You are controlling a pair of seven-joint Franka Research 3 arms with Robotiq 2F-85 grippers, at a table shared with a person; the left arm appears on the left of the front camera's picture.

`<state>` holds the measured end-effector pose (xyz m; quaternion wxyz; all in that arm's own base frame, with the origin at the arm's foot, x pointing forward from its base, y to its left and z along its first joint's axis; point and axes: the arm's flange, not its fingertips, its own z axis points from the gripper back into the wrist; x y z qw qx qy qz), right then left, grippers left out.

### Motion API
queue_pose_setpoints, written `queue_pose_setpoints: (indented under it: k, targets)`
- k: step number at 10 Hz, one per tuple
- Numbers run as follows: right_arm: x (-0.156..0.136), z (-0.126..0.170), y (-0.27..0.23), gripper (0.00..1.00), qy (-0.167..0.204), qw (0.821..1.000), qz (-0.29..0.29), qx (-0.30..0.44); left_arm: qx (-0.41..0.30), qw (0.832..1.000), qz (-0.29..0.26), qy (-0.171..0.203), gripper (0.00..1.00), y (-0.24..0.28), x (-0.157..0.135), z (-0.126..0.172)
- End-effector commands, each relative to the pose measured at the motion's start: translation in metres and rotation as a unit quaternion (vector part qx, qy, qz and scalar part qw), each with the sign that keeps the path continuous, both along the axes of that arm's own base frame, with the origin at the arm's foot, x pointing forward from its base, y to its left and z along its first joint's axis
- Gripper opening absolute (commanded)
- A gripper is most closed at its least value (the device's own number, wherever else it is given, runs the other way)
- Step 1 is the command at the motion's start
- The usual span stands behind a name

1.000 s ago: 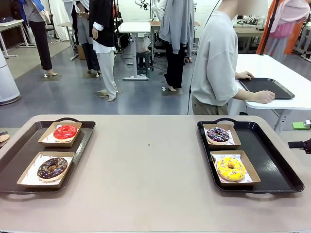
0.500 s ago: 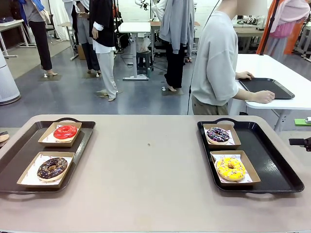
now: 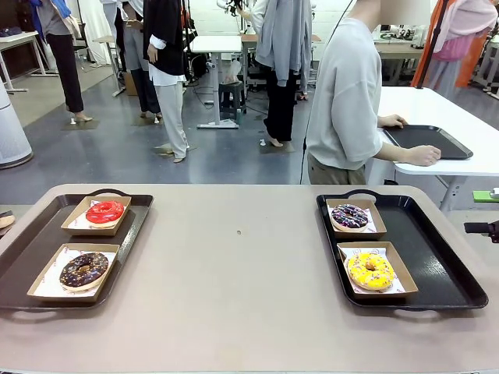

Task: Individually package the donuts and arrange them on the tray.
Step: Place the picked Paper togo box on the Handle tray.

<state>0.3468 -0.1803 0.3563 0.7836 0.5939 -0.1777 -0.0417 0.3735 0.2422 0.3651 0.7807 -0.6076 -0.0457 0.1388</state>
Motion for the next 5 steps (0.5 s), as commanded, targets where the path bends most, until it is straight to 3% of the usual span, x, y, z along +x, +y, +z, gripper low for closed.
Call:
queue_pose_setpoints:
  k: [1, 5]
  targets:
    - [-0.0004, 0.0003, -0.0002, 1.00, -0.001, 1.000, 0.000, 0.001, -0.002, 1.000, 0.002, -0.003, 1.00, -0.0011, -0.0033, 0.0017]
    - [-0.0004, 0.0003, -0.0002, 1.00, -0.001, 1.000, 0.000, 0.001, -0.002, 1.000, 0.002, -0.003, 1.00, -0.0011, -0.0033, 0.0017]
